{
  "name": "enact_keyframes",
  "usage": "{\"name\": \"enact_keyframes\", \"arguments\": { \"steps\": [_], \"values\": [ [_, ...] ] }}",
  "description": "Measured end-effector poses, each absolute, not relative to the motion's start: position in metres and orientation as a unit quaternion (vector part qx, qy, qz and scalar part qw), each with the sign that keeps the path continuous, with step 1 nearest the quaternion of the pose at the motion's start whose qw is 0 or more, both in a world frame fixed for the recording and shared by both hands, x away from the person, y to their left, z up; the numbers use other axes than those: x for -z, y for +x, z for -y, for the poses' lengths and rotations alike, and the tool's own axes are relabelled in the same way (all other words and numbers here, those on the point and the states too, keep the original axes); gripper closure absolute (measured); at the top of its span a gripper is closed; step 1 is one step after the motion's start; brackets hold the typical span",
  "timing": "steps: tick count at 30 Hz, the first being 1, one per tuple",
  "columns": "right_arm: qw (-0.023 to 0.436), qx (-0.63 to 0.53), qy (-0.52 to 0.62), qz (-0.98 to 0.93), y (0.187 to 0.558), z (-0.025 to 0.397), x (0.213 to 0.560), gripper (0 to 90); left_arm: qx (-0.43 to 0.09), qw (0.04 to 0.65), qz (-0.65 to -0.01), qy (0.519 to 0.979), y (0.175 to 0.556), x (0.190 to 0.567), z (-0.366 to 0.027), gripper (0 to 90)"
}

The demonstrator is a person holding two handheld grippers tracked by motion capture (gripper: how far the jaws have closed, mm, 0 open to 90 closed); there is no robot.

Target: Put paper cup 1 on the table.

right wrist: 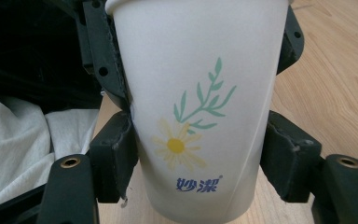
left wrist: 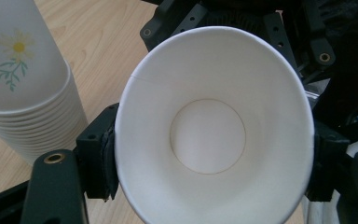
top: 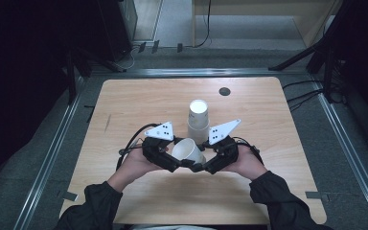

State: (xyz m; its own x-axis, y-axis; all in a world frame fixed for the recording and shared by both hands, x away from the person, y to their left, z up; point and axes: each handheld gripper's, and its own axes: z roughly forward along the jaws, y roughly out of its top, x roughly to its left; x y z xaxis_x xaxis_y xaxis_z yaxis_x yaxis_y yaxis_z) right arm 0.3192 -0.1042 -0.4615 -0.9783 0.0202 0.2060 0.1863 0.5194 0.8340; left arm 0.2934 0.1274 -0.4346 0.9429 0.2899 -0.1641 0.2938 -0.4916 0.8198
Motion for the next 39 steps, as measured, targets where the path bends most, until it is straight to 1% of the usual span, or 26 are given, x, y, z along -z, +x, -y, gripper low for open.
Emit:
{"name": "enact_keyframes", "arguments": {
  "steps": [2,3,4,5,6,11,13,15,18,27,35,37,39],
  "values": [
    [0.091,0.483,-0.062,0.869,0.319,0.103,0.462,32.6,-0.001,0.471,-0.166,0.866,0.293,0.435,-0.128,24.6],
    [0.095,0.477,-0.063,0.871,0.319,0.103,0.463,29.8,-0.004,0.468,-0.164,0.868,0.292,0.434,-0.128,24.6],
    [0.095,0.477,-0.063,0.871,0.319,0.103,0.463,29.8,-0.004,0.468,-0.164,0.868,0.292,0.434,-0.128,24.6],
    [0.095,0.473,-0.066,0.874,0.32,0.103,0.464,26.8,-0.008,0.464,-0.162,0.871,0.293,0.433,-0.13,24.6],
    [0.094,0.469,-0.069,0.876,0.319,0.103,0.464,26.5,-0.011,0.463,-0.164,0.871,0.293,0.432,-0.131,24.6],
    [0.082,0.466,-0.073,0.878,0.319,0.104,0.465,24.6,-0.013,0.464,-0.166,0.87,0.294,0.429,-0.137,24.7],
    [0.068,0.463,-0.074,0.881,0.319,0.107,0.466,23.5,-0.017,0.465,-0.169,0.869,0.296,0.425,-0.144,24.7],
    [0.065,0.459,-0.076,0.883,0.319,0.107,0.467,23.2,-0.018,0.466,-0.171,0.868,0.296,0.424,-0.145,24.7],
    [0.046,0.453,-0.087,0.886,0.318,0.11,0.468,22.9,-0.026,0.465,-0.178,0.867,0.298,0.422,-0.15,24.7],
    [0.026,0.453,-0.107,0.885,0.317,0.119,0.469,22.1,-0.038,0.424,-0.191,0.884,0.311,0.428,-0.161,24.7],
    [-0.018,0.451,-0.143,0.881,0.319,0.13,0.47,22.1,-0.047,0.396,-0.208,0.893,0.325,0.436,-0.166,24.7],
    [-0.028,0.446,-0.16,0.88,0.321,0.133,0.473,22.3,-0.045,0.393,-0.223,0.891,0.329,0.44,-0.168,24.7],
    [-0.028,0.444,-0.166,0.88,0.322,0.134,0.474,22.5,-0.046,0.387,-0.225,0.893,0.332,0.441,-0.17,24.7]
  ]
}}
